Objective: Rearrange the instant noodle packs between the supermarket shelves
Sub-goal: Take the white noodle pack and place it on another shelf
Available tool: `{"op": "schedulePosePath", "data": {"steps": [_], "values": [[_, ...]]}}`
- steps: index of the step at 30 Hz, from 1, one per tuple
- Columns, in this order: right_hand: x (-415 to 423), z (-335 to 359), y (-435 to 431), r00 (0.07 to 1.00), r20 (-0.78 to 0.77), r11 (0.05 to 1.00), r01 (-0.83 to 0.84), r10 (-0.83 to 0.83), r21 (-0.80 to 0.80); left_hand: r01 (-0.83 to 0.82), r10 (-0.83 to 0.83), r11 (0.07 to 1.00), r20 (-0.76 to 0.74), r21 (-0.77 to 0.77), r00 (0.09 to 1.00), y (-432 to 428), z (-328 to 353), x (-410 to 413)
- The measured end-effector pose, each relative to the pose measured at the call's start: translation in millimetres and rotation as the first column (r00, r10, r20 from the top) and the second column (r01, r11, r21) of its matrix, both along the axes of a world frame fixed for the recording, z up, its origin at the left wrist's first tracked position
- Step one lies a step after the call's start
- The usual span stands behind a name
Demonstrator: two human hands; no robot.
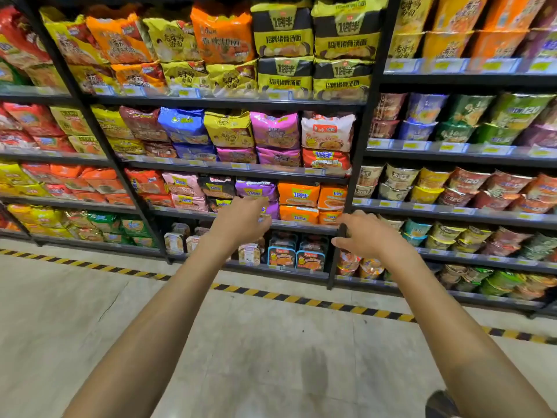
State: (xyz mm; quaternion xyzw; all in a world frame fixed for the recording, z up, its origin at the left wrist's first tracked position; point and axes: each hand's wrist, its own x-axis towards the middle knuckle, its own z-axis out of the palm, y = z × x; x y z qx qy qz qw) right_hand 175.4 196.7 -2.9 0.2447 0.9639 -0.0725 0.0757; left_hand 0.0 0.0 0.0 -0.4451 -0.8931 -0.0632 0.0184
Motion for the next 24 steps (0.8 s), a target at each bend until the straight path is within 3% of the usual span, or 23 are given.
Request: {"op": "schedulePosePath", "data": {"steps": [16, 24], "values": [[-111.7, -34.8, 163.7, 0.994, 0.025, 0.993, 0.109, -0.108, -0.036, 0.07, -0.058, 0.995, 0.169, -0.068, 0.984, 191.3, -38.5, -125.9], [-213.2, -39.5, 237.1, 0.964, -0.185, 0.98, 0.199, -0.192, 0.02, 0.062, -0.112, 0.984, 0.304, 0.169, 0.946, 282.6, -54.1, -232.9]]}}
